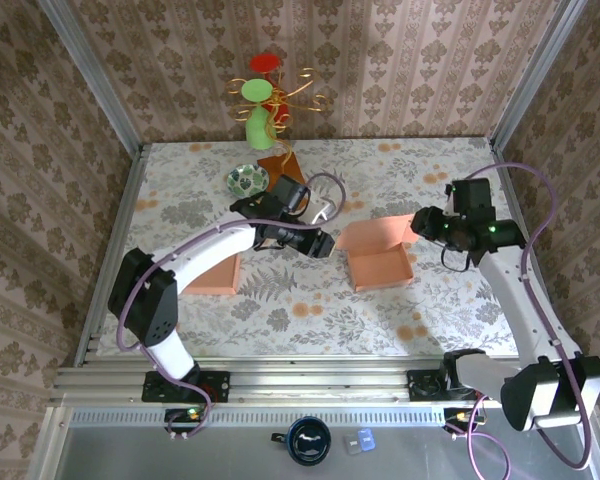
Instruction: Fold the paper box
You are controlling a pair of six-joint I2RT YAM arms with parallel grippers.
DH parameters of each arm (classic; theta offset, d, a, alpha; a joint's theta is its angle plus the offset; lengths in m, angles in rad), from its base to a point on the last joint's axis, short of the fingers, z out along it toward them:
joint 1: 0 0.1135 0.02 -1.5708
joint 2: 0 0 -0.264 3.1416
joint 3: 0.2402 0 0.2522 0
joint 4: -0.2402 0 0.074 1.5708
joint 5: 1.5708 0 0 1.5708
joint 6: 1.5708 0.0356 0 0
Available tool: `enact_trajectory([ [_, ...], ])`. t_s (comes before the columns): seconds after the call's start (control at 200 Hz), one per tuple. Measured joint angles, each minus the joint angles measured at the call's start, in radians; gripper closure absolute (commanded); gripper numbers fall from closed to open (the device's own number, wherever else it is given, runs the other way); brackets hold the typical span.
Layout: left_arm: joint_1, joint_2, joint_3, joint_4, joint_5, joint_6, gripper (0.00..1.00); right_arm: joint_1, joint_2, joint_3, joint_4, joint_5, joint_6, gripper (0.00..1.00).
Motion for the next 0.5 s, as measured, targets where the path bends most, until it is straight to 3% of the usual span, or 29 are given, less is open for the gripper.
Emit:
enact_trajectory([
  [0.225, -0.024, 0.037, 0.062, -0.015, -0.037, 0.2, 0.56, -0.044, 0.001, 0.002, -0.019, -0.053, -0.064, 0.53],
  [0.5, -0.026, 0.165, 0.188, -0.035, -0.087, 0.314, 0.56, -0.064, 0.002, 0.002, -0.019, -0.118, -0.059, 0.53],
])
